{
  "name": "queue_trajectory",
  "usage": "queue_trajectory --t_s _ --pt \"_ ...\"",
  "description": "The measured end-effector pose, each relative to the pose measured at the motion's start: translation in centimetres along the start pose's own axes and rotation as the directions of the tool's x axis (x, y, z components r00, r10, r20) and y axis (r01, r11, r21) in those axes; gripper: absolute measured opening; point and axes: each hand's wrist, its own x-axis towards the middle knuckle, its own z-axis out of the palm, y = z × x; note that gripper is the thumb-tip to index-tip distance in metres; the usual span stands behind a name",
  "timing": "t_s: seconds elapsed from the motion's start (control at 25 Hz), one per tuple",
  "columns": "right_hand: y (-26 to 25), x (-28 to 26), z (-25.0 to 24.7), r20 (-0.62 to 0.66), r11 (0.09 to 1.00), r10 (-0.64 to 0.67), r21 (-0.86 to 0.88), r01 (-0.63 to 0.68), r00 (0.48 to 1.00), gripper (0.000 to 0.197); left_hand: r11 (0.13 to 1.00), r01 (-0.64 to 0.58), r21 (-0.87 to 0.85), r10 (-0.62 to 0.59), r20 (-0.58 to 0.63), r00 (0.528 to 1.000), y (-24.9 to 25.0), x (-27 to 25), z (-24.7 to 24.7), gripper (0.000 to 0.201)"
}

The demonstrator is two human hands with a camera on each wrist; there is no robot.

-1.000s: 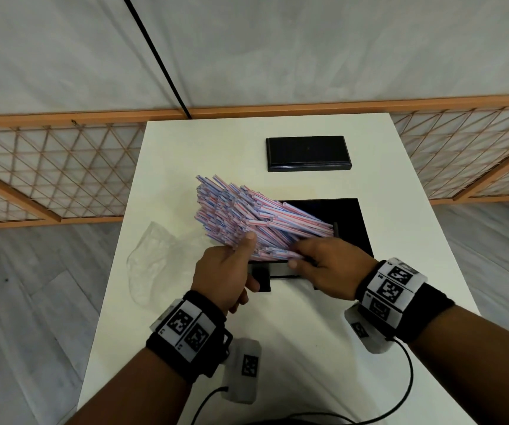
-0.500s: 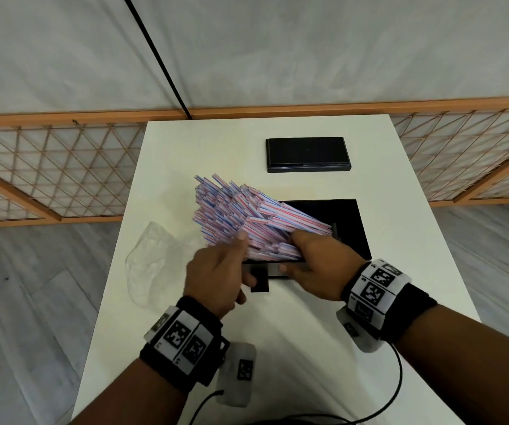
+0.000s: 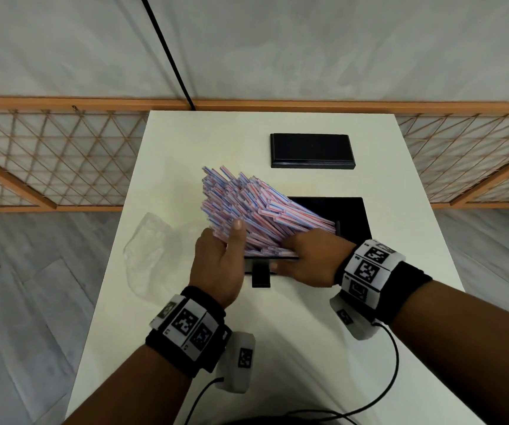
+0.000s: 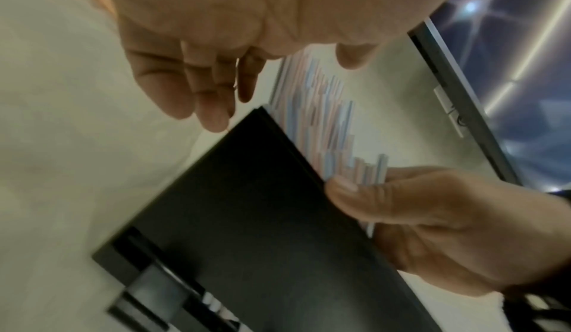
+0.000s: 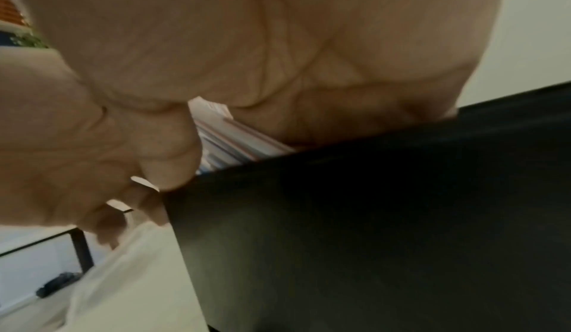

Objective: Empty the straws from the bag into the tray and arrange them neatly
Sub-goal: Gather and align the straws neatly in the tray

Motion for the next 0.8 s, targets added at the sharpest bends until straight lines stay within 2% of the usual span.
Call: queue_trajectory --t_s 0.04,0.12,0.24,0.44,0.56,0.6,0.72,0.8 --pt "-0.2 0.2 -0.4 0.019 1.0 -0.025 -0.012 0.025 1.0 0.04 0.999 -0.002 -0.054 0.003 0.028 1.0 0.3 -0.1 0.2 0.026" --pt "-0.4 0.5 -1.3 0.08 0.997 -0.035 -0.062 0.04 0.996 0.037 0.988 0.081 -0.133 -0.067 0.104 0.992 0.7 -0.2 0.5 0.017" --pt "-0.2 0.7 -1.8 0.192 0.987 0.066 -0.156 -0.036 0.979 0.046 0.988 0.1 -0.116 -0.079 0.176 0.981 0.1 -0.4 1.0 0.011" --pt "0.2 1.1 -3.1 0.248 0.995 0.065 -0.089 -0.044 0.967 0.04 0.989 0.088 -0.12 -0.064 0.195 0.979 -1.1 -0.2 1.7 0.048" --pt "0.0 1.2 -2.9 0.304 0.986 0.123 -0.145 -0.081 0.945 0.058 0.992 0.028 -0.121 -0.009 0.15 0.989 -2.1 0.2 2.5 0.071" --pt "-0.1 1.1 -2.7 0.294 0.988 0.114 -0.135 -0.077 0.949 0.065 0.993 0.017 -0.114 0.0 0.148 0.989 -2.2 0.3 2.7 0.074" --pt "-0.5 0.8 -2.5 0.242 0.997 0.019 -0.083 0.001 0.97 0.061 0.995 -0.006 -0.095 0.019 0.143 0.99 -2.3 0.6 3.0 0.073" --pt "-0.2 1.0 -2.1 0.227 0.999 0.031 -0.038 -0.023 0.973 0.065 0.996 -0.004 -0.087 0.014 0.114 0.993 -2.5 0.8 3.2 0.079"
